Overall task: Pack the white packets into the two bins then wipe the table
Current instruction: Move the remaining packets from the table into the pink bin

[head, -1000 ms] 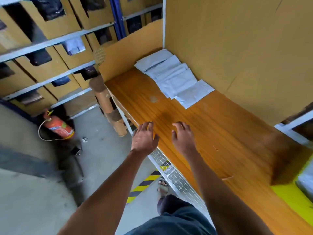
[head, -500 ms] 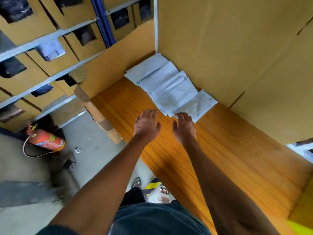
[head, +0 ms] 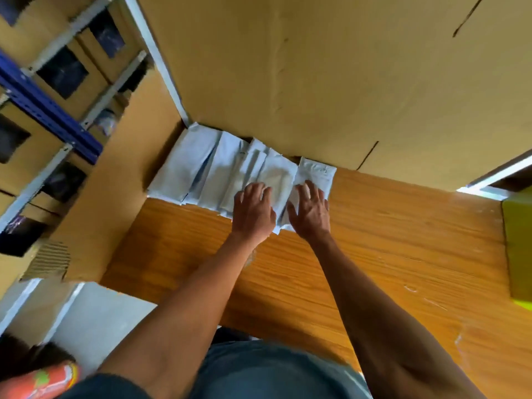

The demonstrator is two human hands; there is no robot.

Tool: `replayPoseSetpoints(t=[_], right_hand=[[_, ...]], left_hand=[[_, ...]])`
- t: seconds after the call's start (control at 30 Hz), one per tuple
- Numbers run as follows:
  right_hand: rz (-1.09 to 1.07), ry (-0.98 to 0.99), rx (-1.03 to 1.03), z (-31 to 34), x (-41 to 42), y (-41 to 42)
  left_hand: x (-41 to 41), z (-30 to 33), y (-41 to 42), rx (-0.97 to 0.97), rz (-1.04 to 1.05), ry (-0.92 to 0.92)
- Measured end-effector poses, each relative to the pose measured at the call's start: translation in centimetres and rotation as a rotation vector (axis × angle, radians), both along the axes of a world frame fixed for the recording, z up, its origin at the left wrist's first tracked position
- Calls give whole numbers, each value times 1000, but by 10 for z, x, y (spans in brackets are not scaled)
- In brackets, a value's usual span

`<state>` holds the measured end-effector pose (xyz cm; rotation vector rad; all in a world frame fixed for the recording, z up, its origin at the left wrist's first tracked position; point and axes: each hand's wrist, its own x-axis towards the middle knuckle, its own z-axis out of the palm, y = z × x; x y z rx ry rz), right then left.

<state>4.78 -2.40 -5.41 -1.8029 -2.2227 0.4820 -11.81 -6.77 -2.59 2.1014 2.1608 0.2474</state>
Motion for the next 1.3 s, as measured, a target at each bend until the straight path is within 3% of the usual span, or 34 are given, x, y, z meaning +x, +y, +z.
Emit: replayPoseSetpoints(t=[0.33, 0.53, 1.0, 1.3], right_hand=[[-74, -184, -173, -26, 0, 21], [-239, -210, -99, -30, 17, 18], [-427, -233, -135, -37, 25, 23], [-510, -220, -77, -31, 40, 6]], left_hand=[[3, -24, 70, -175, -273, 117], [14, -35, 87, -134, -335, 105], [37, -55, 93, -50, -361, 15], [59, -53, 84, -139, -340, -14]])
